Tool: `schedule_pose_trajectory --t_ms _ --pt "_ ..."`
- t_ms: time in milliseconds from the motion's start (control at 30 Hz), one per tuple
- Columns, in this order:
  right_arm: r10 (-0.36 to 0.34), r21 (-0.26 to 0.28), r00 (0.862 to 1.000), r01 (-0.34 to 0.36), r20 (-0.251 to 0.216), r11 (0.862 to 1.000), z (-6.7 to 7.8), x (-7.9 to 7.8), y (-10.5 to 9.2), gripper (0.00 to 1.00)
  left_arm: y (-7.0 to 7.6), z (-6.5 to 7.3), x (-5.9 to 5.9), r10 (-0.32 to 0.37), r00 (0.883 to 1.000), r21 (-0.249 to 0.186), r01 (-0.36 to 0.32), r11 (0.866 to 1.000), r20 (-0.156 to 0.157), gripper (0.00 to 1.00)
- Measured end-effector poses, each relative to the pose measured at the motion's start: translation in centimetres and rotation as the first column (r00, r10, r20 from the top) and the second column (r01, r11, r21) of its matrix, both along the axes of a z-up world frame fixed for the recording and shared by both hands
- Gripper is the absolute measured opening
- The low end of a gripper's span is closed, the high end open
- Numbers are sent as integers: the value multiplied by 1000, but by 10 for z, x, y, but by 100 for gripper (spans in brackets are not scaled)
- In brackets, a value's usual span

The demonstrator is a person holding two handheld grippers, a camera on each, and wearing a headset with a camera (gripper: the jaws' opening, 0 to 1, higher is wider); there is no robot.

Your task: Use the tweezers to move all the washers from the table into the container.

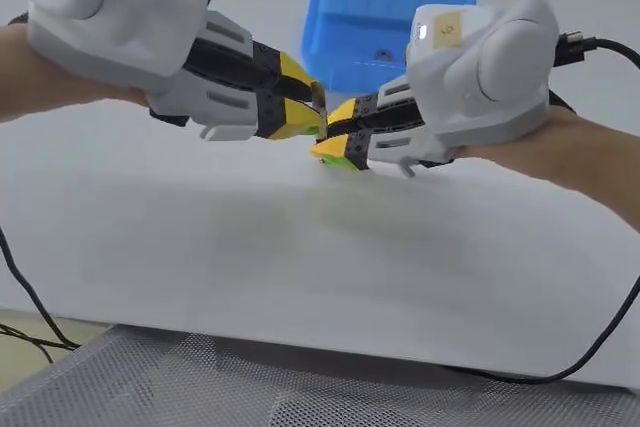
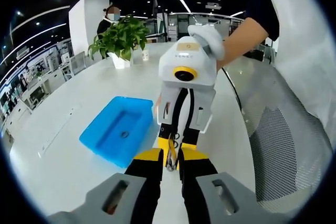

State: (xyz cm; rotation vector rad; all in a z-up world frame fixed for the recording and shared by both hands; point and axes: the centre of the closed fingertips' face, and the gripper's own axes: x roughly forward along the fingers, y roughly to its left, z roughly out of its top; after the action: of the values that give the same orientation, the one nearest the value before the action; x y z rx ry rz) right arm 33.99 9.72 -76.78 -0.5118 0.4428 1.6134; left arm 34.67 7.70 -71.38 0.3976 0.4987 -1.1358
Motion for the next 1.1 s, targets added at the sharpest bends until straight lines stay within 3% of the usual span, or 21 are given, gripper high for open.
schedule_pose_trajectory --t_ms 333,500,667,800,1100 --pt "-32 15 999 31 10 999 14 6 -13 10 10 7 -3 53 999 -16 -53 998 -4 28" --pt "-52 29 998 51 23 998 24 9 -21 10 15 8 -10 89 995 -25 -90 996 -46 33" --pt "-78 47 997 77 21 996 31 15 -27 10 19 8 -12 120 992 -29 -122 992 -42 37" --pt "-83 47 996 82 32 996 38 17 -31 10 20 12 -15 140 988 -56 -143 988 -60 41" --pt "-82 67 995 78 51 995 66 19 -34 10 22 16 -16 169 984 -80 -172 982 -51 48"
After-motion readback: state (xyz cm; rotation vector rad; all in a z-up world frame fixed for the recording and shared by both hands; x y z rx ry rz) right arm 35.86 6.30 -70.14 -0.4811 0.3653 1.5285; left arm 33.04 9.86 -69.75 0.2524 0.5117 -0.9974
